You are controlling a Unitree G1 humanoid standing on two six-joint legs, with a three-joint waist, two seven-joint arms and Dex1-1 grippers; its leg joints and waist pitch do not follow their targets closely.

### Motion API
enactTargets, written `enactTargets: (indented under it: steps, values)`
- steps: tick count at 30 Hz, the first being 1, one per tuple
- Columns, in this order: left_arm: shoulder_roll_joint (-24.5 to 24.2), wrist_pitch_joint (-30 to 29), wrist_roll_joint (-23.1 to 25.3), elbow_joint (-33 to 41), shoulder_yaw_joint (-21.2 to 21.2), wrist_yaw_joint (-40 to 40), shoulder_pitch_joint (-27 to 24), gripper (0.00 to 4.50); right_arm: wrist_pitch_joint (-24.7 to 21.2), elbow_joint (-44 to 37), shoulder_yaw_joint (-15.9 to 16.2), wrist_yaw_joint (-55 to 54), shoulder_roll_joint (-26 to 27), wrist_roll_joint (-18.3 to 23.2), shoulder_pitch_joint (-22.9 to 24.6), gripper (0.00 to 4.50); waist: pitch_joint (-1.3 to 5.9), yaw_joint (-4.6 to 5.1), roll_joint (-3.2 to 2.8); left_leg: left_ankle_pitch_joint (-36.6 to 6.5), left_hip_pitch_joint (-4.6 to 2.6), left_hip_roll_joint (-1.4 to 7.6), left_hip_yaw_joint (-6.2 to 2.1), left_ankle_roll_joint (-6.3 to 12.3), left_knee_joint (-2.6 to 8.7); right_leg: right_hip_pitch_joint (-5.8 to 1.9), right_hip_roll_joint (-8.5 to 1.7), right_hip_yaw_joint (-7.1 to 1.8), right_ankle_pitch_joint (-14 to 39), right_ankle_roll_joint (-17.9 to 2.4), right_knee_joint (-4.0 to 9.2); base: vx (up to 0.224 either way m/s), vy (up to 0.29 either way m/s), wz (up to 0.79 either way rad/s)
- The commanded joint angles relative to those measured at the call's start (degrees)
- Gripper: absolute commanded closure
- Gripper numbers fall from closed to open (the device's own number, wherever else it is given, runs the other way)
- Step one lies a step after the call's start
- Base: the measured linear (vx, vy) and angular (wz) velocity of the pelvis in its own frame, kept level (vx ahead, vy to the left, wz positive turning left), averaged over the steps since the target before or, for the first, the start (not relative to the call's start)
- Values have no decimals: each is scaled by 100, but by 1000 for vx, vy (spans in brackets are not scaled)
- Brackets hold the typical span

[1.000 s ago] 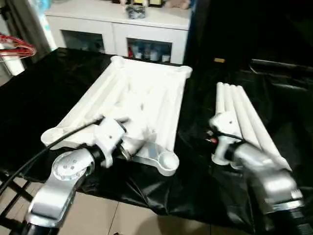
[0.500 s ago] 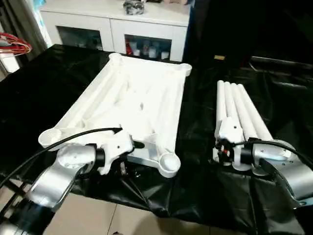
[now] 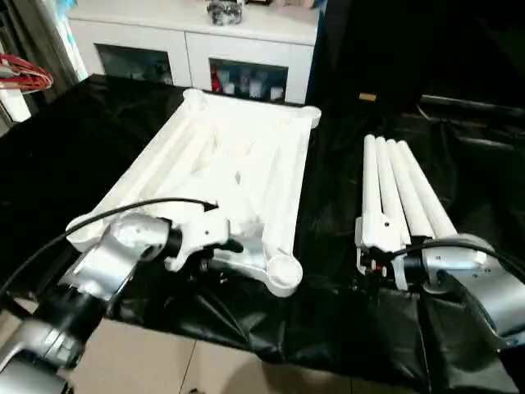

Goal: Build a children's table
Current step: Move table base

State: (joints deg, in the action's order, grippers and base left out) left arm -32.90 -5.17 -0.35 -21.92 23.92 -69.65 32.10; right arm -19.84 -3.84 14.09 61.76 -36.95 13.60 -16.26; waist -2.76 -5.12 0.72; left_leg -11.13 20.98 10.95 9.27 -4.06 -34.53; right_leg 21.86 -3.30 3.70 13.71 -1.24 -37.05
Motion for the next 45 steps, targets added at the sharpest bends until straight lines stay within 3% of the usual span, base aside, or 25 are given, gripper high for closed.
enactTargets:
  steps: [1,3,6,7,8,10,11,22,25,29,38,40,45]
  values:
    - [65,170,138,-194,94,-104,212,220,-72,-115,13,18,-113,-11,28,18,367,-17,-35,-384,-36,223,-52,326,353,-320,-474,-325,-442,-1257,400,0,0,0]
    - [95,239,186,-293,132,-136,280,260,-81,-148,26,27,-124,-19,51,18,364,-22,-9,-438,-36,226,-53,312,359,-328,-474,-326,-434,-1277,408,0,0,0]
    - [158,381,290,-524,201,-188,430,278,-105,-215,40,40,-122,-39,93,18,367,-26,-21,-458,-37,232,-53,297,358,-334,-481,-326,-474,-1297,401,0,0,0]
    - [184,453,334,-671,233,-215,521,296,-125,-247,42,39,-117,-41,108,18,371,-28,-70,-461,-38,231,-60,290,352,-329,-482,-326,-517,-1326,400,0,0,0]
    - [193,479,354,-738,253,-241,566,308,-128,-262,48,36,-121,-52,115,18,372,-27,-51,-477,-34,228,-60,285,353,-341,-478,-325,-555,-1329,401,0,0,0]
    - [202,517,393,-829,281,-289,626,309,-100,-265,61,15,-142,-102,127,18,371,-26,-42,-477,-36,235,-64,279,361,-345,-483,-322,-582,-1333,392,0,0,0]
    - [206,535,416,-891,298,-330,659,315,-90,-262,64,11,-150,-113,133,18,374,-28,-74,-489,-42,239,-67,266,357,-338,-489,-322,-576,-1352,386,0,0,0]
    - [195,501,538,-1034,348,-479,662,400,-133,-316,80,3,-128,-150,157,18,377,-34,-55,-493,-46,249,-65,268,356,-345,-494,-327,-667,-1430,383,0,0,0]
    - [182,359,503,-839,286,-420,582,428,-152,-337,88,16,-129,-132,159,4,374,-19,-36,-441,-29,251,-65,299,358,-357,-503,-324,-715,-1451,374,0,0,0]
    - [209,-43,300,114,56,-182,127,445,-73,-307,100,-51,-115,-203,141,0,366,5,-33,-458,-34,263,-54,324,359,-343,-502,-324,-596,-1472,382,0,0,0]
    - [377,-737,234,1615,-217,546,-747,445,-72,-332,127,-70,-104,-217,156,0,352,-4,-30,-505,-40,276,-45,329,366,-325,-487,-330,-322,-1392,398,0,0,0]
    - [387,-907,282,1824,-242,679,-867,445,-65,-319,136,-69,-101,-218,144,0,347,5,1,-450,-35,260,-33,387,358,-315,-469,-331,-377,-1381,403,0,0,0]
    - [402,-1480,503,2228,-293,1071,-1062,445,-38,-276,147,-73,-77,-247,109,0,336,21,4,-423,-22,248,-36,414,356,-315,-460,-327,-236,-1312,416,0,0,0]
